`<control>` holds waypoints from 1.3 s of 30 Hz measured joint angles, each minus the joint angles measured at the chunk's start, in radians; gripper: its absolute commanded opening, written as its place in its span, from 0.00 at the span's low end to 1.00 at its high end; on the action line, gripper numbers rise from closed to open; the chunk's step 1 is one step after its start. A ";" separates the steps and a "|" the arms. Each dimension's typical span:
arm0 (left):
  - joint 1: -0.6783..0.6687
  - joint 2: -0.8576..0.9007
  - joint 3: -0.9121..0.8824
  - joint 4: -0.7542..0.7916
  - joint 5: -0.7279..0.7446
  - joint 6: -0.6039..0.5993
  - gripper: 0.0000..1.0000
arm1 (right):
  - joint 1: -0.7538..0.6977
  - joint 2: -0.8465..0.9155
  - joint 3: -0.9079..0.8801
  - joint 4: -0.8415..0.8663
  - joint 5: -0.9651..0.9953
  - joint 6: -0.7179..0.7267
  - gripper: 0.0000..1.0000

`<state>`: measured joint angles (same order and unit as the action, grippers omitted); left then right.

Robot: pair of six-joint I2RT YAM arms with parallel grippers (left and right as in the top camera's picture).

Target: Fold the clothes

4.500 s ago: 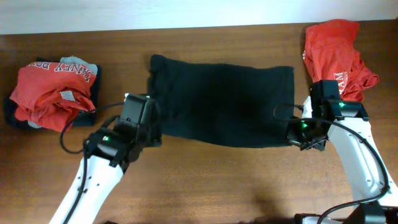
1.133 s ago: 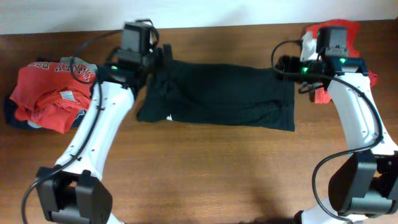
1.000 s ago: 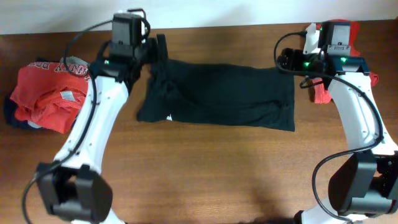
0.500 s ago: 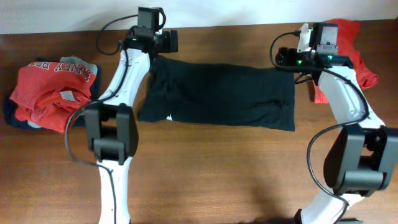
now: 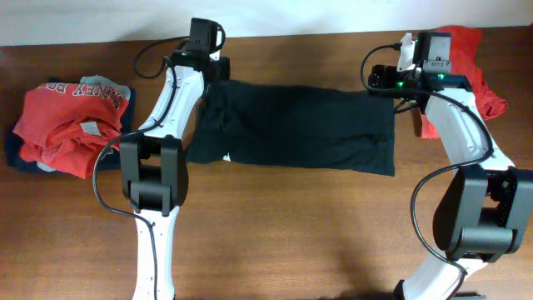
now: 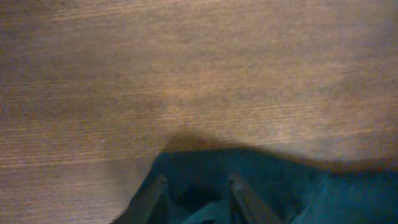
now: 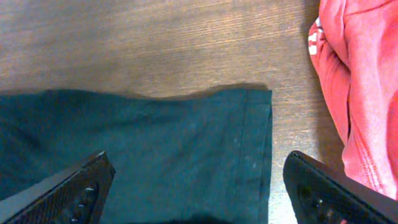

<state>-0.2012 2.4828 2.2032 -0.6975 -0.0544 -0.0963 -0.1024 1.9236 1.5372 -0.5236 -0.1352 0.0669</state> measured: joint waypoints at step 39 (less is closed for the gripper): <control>0.008 0.095 0.178 -0.128 -0.025 0.010 0.01 | 0.000 0.000 0.000 -0.018 0.000 -0.001 0.91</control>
<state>-0.1932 2.5774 2.3814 -0.8253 -0.0792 -0.0860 -0.1024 1.9236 1.5372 -0.5411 -0.1352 0.0662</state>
